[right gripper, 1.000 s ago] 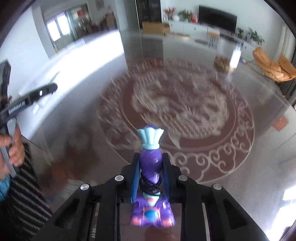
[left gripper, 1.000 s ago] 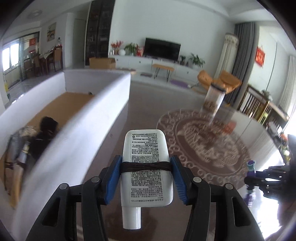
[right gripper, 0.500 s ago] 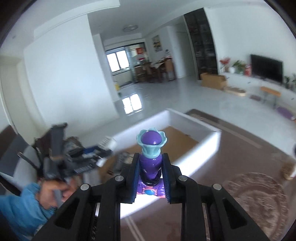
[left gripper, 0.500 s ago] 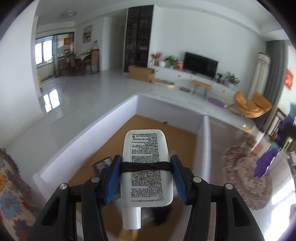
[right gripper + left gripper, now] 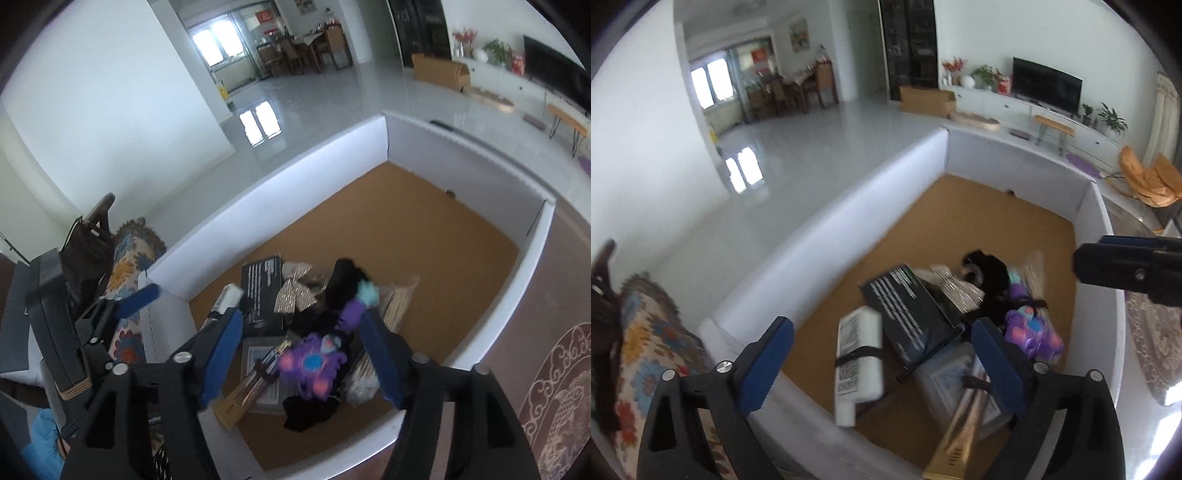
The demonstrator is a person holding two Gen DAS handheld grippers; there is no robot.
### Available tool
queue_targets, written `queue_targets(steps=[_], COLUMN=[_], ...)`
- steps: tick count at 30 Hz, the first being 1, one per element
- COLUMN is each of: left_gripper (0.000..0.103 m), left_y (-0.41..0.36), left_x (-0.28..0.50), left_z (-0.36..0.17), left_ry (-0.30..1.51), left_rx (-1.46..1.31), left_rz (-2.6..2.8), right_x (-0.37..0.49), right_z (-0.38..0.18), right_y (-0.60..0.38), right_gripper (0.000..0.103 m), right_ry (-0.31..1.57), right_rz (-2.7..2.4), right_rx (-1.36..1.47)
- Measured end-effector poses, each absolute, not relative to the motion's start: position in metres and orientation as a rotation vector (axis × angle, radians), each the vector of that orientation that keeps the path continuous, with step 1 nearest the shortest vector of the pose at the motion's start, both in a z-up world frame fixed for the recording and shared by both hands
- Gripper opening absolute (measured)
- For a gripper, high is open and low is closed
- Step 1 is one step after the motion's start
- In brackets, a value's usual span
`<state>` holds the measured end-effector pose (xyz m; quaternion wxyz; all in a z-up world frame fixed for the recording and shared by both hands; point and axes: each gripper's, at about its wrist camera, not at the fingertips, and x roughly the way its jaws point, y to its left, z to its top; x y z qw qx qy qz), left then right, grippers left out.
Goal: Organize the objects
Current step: 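Release the bottle and wand into the bin, opening both tools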
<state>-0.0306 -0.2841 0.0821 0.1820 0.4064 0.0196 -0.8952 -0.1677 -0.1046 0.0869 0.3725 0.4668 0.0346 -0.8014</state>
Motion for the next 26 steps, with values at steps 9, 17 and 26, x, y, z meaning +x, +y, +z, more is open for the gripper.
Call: queue_targets(steps=[9, 17, 26], left_gripper=[0.1, 0.1, 0.1], left_y=[-0.266, -0.261, -0.261], left_x=[-0.016, -0.005, -0.003], left_z=[0.12, 0.127, 0.124], left_ry=[0.053, 0.211, 0.225], left_rx=[1.085, 1.071, 1.034], left_rz=[-2.386, -2.432, -2.425], right_x=[-0.171, -0.166, -0.17], right_z=[0.128, 0.122, 0.107], right_y=[-0.084, -0.087, -0.092], right_gripper=[0.086, 0.086, 0.086], right_ry=[0.187, 0.244, 0.232], right_rz=[-2.178, -2.189, -2.192], right_rx=[1.079, 1.085, 1.092])
